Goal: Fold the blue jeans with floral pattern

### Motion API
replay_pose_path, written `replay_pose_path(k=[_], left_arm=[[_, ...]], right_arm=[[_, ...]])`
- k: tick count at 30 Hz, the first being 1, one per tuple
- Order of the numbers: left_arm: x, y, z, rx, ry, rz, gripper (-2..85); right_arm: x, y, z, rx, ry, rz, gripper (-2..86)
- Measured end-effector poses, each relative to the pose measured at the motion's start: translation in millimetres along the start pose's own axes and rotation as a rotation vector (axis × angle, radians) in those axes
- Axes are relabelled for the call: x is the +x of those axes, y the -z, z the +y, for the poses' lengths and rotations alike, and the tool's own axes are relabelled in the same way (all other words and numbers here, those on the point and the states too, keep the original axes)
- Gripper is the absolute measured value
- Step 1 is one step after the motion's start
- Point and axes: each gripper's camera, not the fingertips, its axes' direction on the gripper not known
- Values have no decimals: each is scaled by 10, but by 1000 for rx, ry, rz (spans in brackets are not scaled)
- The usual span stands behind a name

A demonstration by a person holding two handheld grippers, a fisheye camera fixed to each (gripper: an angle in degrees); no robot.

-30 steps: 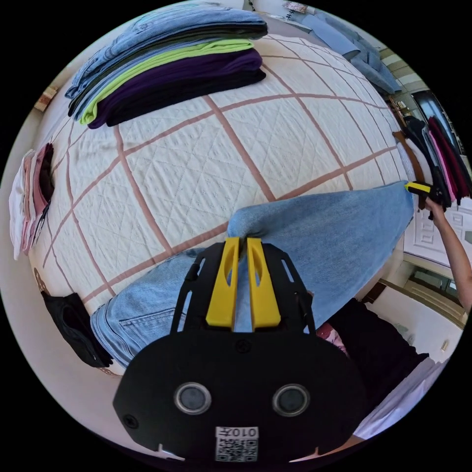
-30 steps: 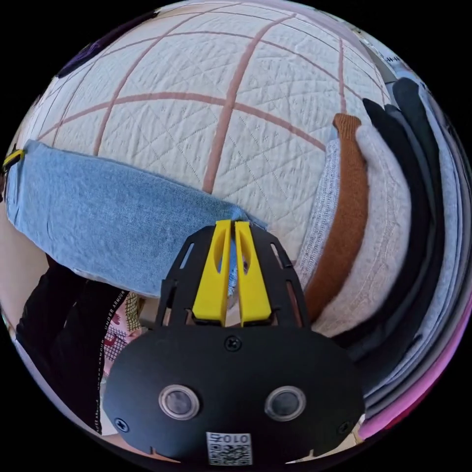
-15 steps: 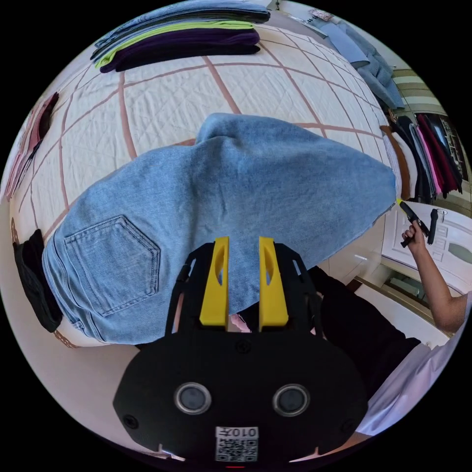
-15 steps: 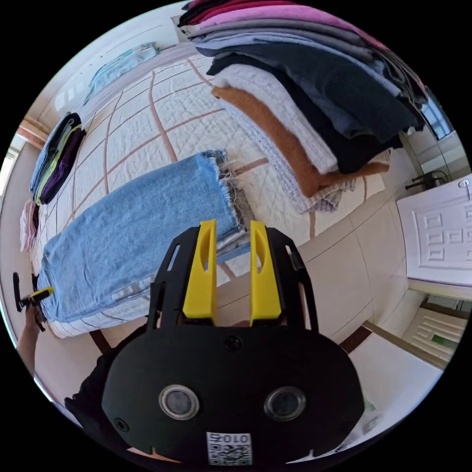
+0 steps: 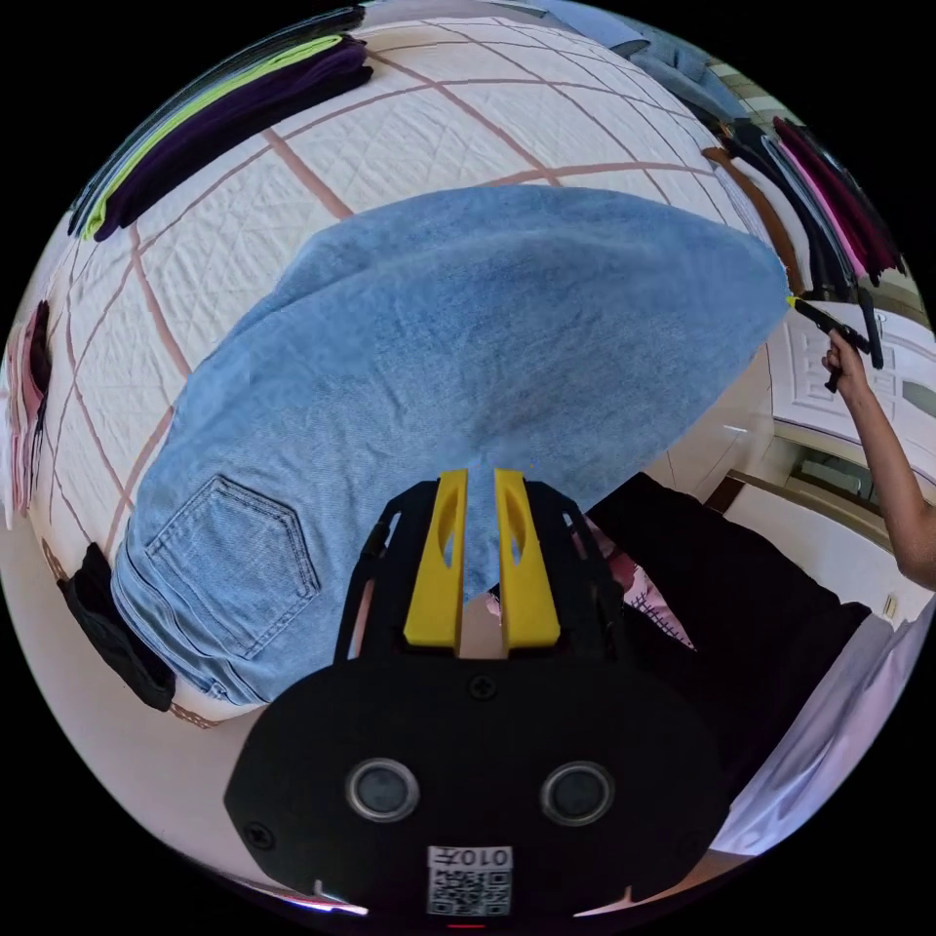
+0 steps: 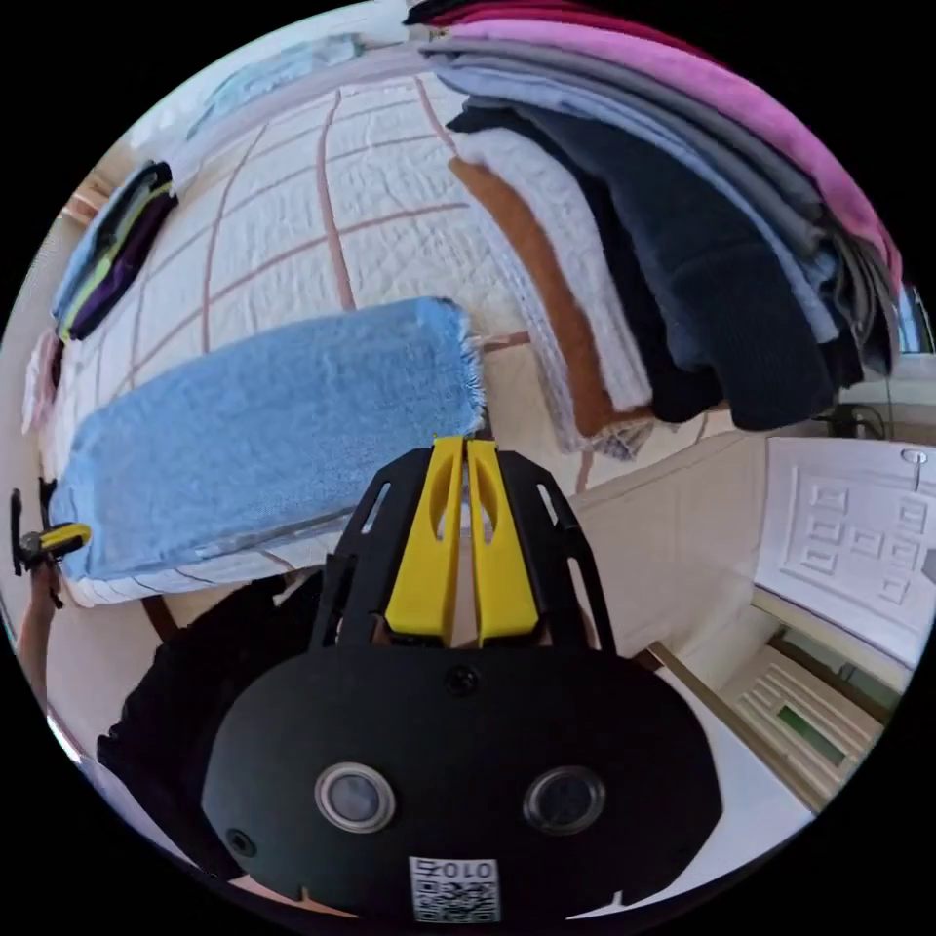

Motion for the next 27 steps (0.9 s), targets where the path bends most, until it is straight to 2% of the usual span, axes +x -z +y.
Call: replay_pose_path(k=[2, 4, 7, 9, 12, 14, 16, 18, 20, 22, 26, 27], left_arm=[[-2, -126, 35, -36, -4, 12, 65], [-33, -263, 88, -64, 7, 24, 65], [-143, -331, 232, -34, 46, 65, 62], [-242, -152, 426, 107, 82, 82, 59], [-450, 168, 694, 293, 169, 18, 56], [-603, 271, 812, 369, 203, -22, 54], [-755, 250, 839, 379, 205, -33, 53], [-924, 70, 812, 327, 185, -6, 50], [-1027, -183, 823, 259, 192, 29, 46], [-1108, -375, 963, 295, 241, 50, 41], [-1365, -445, 1538, 435, 354, 225, 28], [-1389, -399, 1790, 492, 396, 215, 28]], right_arm=[[-19, -230, -50, -44, -7, -19, 28], [-111, -286, -155, 13, 32, -63, 27], [-193, -223, -221, -24, 50, -2, 25], [-150, -94, -149, -15, -3, -14, 22], [-292, 387, 63, 150, -70, 53, 18], [-627, 663, 138, 301, 1, 48, 19], [-1229, 834, 75, 396, 192, -43, 24], [-1629, 847, -53, 426, 266, -142, 27], [-1950, 777, -238, 417, 290, -266, 29], [-2339, 626, -508, 364, 307, -394, 29], [-3064, 219, -808, 131, 454, -281, 28], [-3201, 112, -863, 82, 453, -239, 27]])
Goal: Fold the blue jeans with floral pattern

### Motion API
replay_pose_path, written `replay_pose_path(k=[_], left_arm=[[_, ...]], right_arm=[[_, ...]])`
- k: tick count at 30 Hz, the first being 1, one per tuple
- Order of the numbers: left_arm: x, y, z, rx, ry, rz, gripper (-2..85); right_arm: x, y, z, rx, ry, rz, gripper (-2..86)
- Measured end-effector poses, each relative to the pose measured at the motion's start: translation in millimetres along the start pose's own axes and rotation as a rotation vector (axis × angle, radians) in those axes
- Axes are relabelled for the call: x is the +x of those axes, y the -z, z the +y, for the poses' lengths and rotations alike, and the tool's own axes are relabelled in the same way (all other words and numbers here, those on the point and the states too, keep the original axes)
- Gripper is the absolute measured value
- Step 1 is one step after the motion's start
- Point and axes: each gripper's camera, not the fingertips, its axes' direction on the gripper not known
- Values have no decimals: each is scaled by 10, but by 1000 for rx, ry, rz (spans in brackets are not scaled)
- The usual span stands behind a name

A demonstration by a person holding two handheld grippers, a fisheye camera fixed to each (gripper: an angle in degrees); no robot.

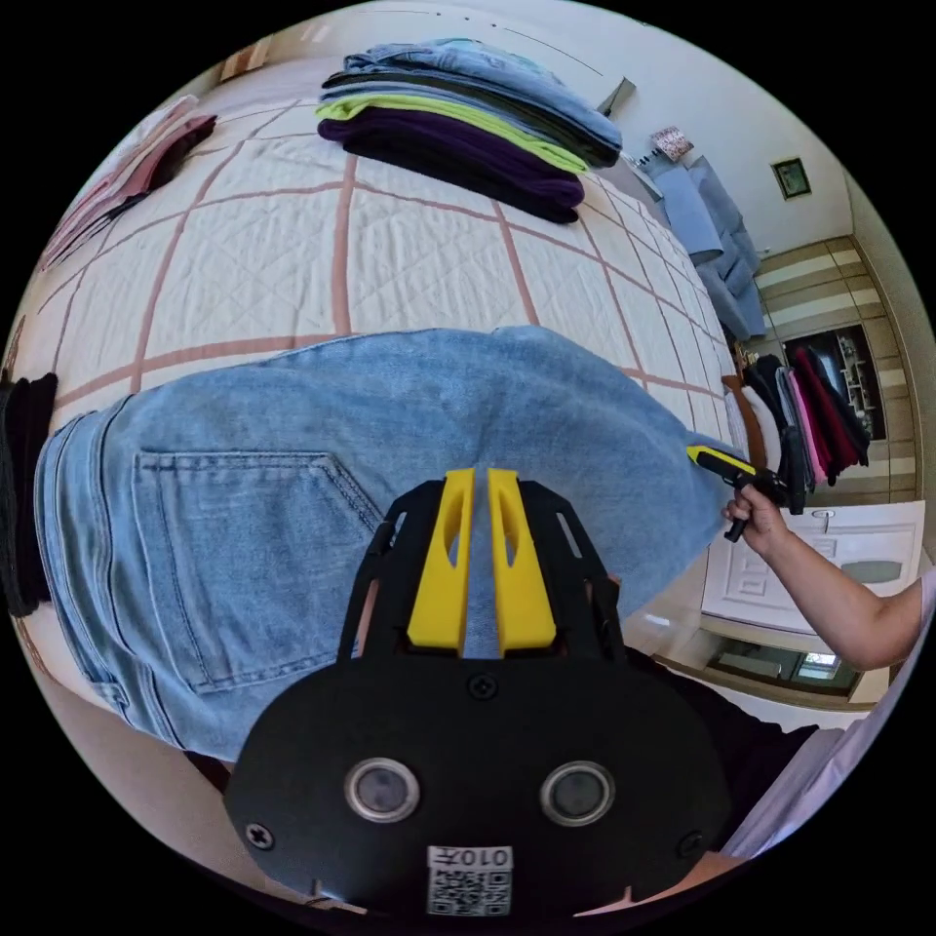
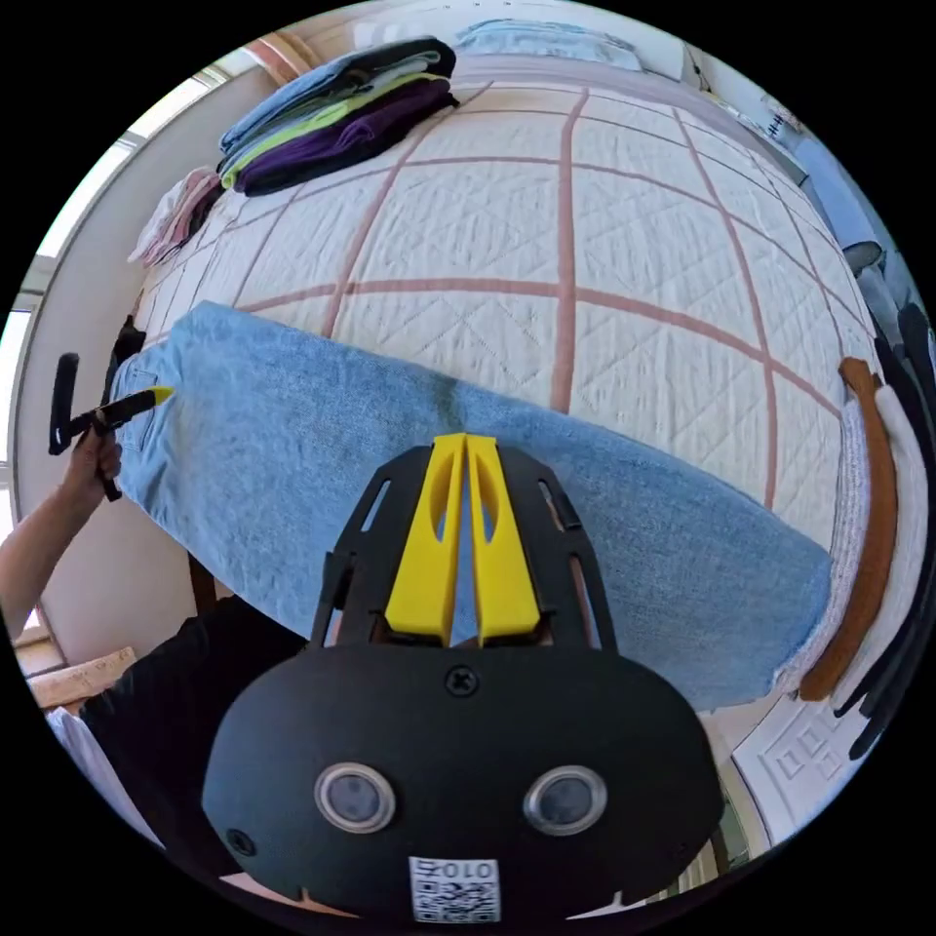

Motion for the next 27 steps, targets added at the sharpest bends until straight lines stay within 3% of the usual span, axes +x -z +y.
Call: replay_pose_path(k=[3, 5, 8, 10, 14, 16, 19, 22, 25, 27], left_arm=[[-275, 505, 610, 144, 116, -70, 31], [-539, 760, 1041, 183, 236, -114, 33], [-1029, 1111, 1704, 262, 421, -157, 33], [-1307, 1255, 1983, 330, 504, -147, 31], [-1874, 1136, 2229, 262, 634, -154, 18], [-2047, 923, 2232, 181, 635, -157, 13], [-2203, 896, 2408, 234, 637, -118, 17], [-2213, 1160, 2757, 373, 603, -79, 47], [-2406, 1240, 3159, 395, 739, -27, 83], [-2677, 1107, 3371, 417, 789, 132, 95]], right_arm=[[-116, 227, -220, -44, -99, 26, 27], [-455, 521, -301, 54, -38, 120, 26], [-1280, 758, -533, 108, 177, 126, 27], [-2027, 843, -791, 165, 350, 26, 28], [-3218, 896, -1272, 275, 640, -133, 30], [-3930, 808, -1657, 256, 757, -228, 32], [-4711, 638, -2092, 183, 898, -322, 39], [-5479, 473, -2370, 130, 1146, -249, 86], [-6132, 226, -2676, 6, 1326, -243, 124], [-6499, 22, -2869, -101, 1392, -228, 138]])
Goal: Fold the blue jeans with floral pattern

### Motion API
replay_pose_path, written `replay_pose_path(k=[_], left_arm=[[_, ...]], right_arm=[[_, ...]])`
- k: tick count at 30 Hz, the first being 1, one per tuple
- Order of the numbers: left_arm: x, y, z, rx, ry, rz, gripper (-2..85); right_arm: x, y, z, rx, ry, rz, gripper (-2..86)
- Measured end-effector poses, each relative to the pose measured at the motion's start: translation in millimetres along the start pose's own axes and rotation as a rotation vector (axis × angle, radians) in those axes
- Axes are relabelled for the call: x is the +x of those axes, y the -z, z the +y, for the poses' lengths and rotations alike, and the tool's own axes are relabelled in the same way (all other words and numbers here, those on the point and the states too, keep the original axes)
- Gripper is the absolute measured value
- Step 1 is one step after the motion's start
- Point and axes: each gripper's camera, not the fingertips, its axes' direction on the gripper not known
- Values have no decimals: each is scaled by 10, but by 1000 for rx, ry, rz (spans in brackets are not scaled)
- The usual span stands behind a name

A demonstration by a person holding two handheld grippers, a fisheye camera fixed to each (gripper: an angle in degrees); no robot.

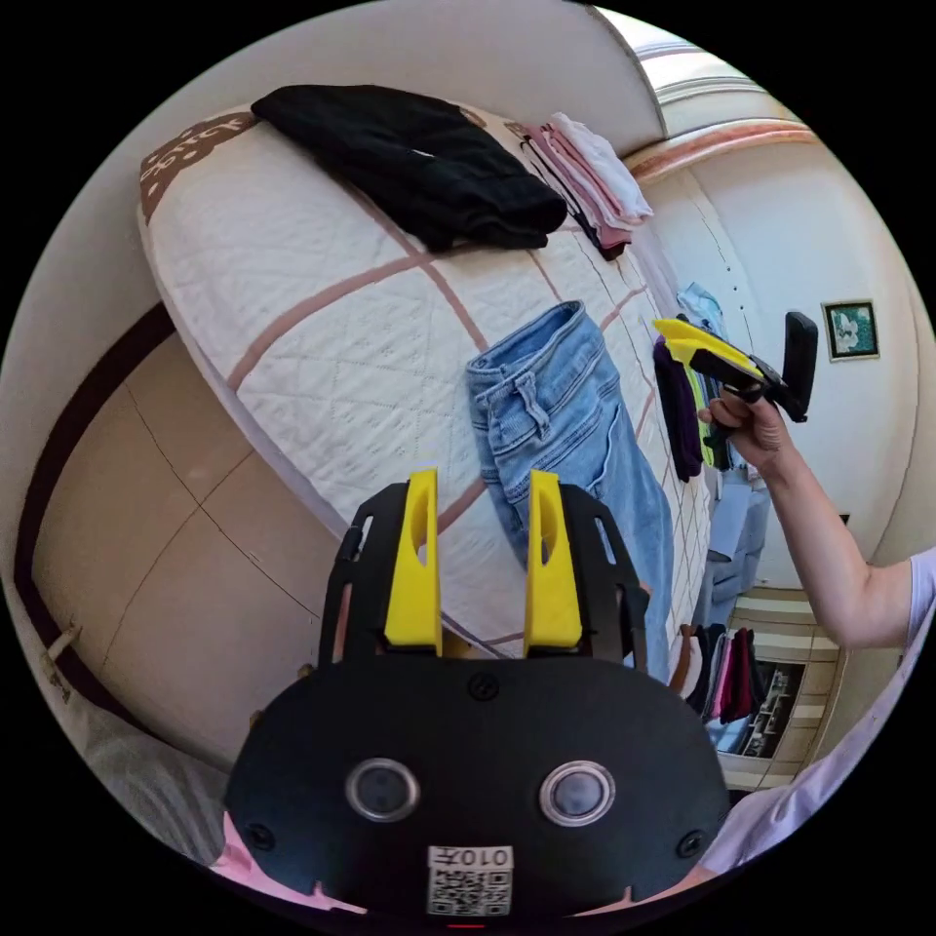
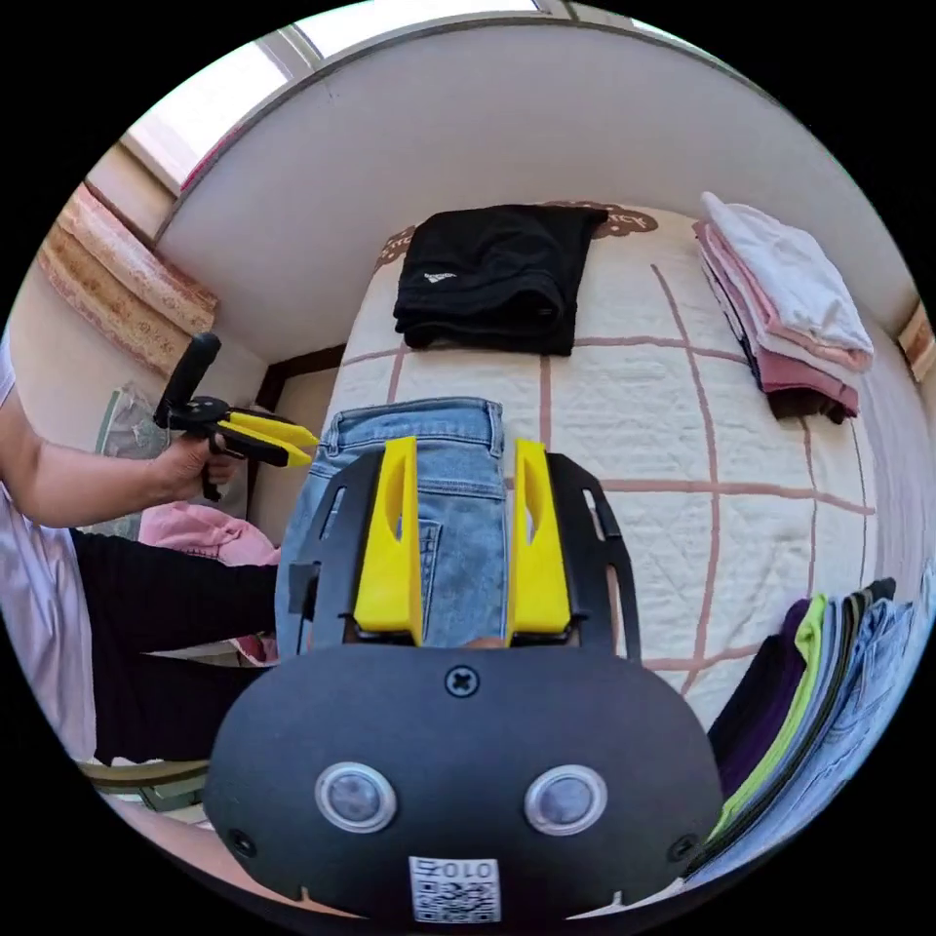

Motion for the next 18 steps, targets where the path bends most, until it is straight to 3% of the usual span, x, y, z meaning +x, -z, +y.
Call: replay_pose_path(k=[4, 10, 14, 16, 18], left_arm=[[-39, 9, -229, -2, -81, 53, 89], [25, 99, -401, -53, -96, 45, 68], [628, 629, -282, 123, -566, 75, 68], [488, 547, -363, 87, -520, 14, 70], [-76, 100, -489, -73, -303, 5, 76]], right_arm=[[342, -492, -713, -218, 79, -86, 156], [495, -742, -1172, -301, 138, -189, 155], [652, -651, -1240, -247, 153, -261, 169], [784, -576, -1271, -210, 154, -301, 171], [860, -600, -1316, -224, 143, -321, 173]])
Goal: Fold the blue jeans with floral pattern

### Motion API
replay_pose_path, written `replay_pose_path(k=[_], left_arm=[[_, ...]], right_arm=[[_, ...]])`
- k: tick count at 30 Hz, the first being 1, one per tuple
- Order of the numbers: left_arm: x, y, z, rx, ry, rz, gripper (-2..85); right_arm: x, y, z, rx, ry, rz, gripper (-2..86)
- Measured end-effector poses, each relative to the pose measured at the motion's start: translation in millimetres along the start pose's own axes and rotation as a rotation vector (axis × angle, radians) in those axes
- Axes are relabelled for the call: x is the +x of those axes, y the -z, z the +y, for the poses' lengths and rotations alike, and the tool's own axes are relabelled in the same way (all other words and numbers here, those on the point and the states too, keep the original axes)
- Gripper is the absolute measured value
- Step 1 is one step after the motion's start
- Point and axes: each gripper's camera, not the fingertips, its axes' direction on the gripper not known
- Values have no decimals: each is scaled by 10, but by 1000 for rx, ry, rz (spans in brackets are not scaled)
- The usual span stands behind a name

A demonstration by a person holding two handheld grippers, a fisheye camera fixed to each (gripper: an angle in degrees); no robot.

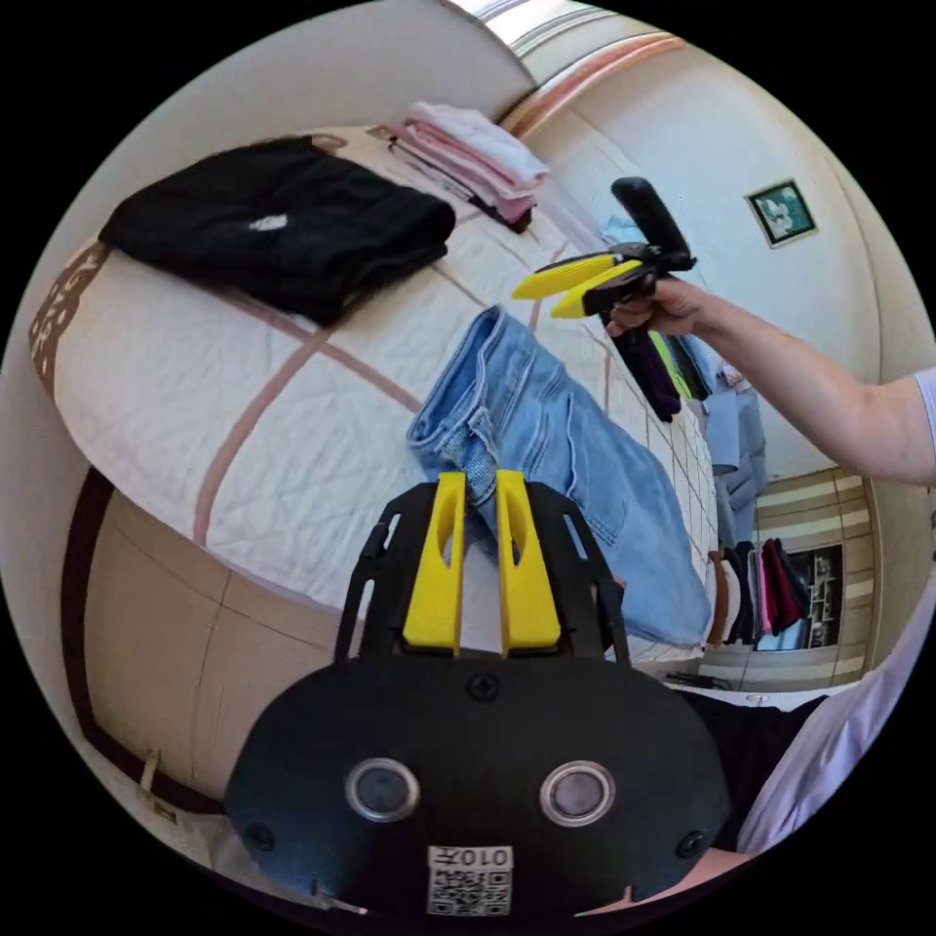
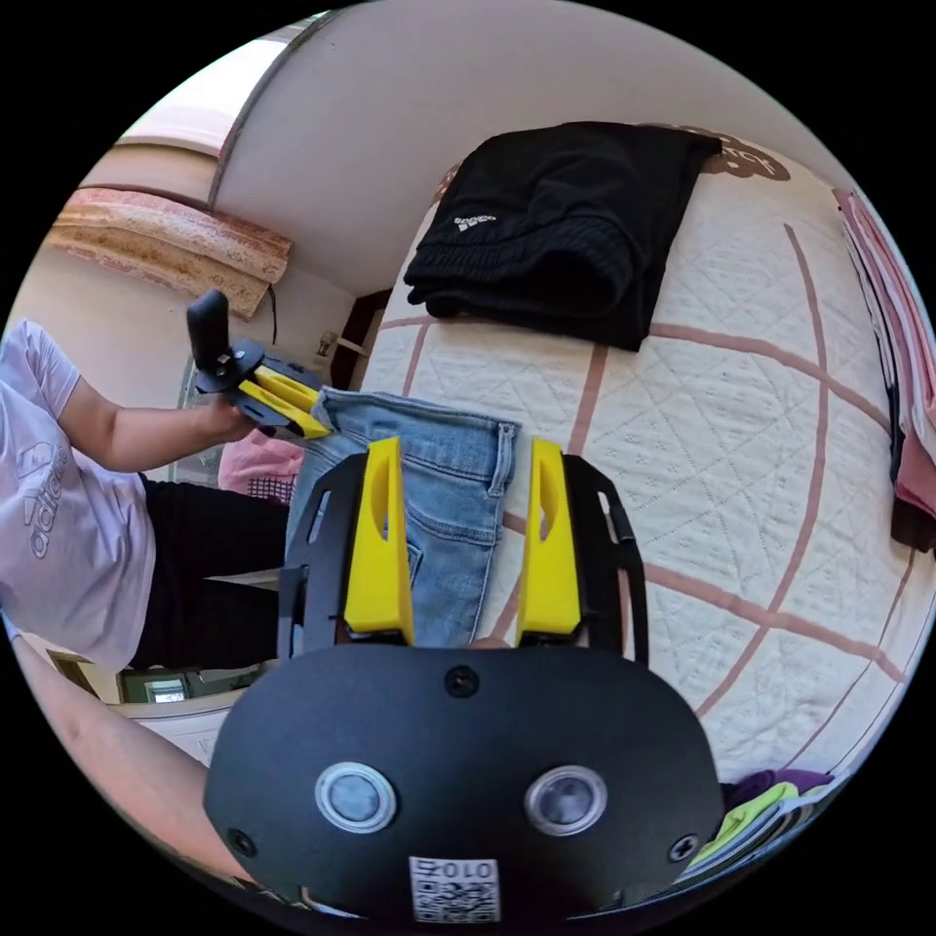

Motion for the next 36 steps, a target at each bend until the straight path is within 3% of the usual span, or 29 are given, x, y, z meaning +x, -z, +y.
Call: replay_pose_path(k=[3, 6, 11, 15, 22, 26, 31, 33, 36], left_arm=[[-334, -118, 102, 5, 100, 178, 88], [-64, 131, 147, 42, -7, 11, 99], [-48, 208, 163, 43, -62, -3, 138], [-41, 175, -20, 28, -147, -14, 184], [259, 237, -277, -12, -378, 32, 230], [567, 168, -538, -92, -543, 142, 226], [1209, -105, -736, -280, -693, 339, 152], [1382, -176, -765, -304, -596, 216, 107], [1533, -20, -691, -177, -426, 196, 87]], right_arm=[[43, -90, -122, -66, 18, -3, 178], [49, -212, -254, -125, 50, -7, 182], [117, -430, -407, -192, 48, -45, 177], [-64, -392, -419, -247, 80, 55, 130], [-843, 278, 372, -48, 390, 17, 66], [-1125, 414, 850, 17, 426, 50, 63], [-1220, 448, 1368, 124, 356, 111, 63], [-1171, 462, 1508, 184, 249, 140, 65], [-1171, 543, 2007, 376, 5, 187, 63]])
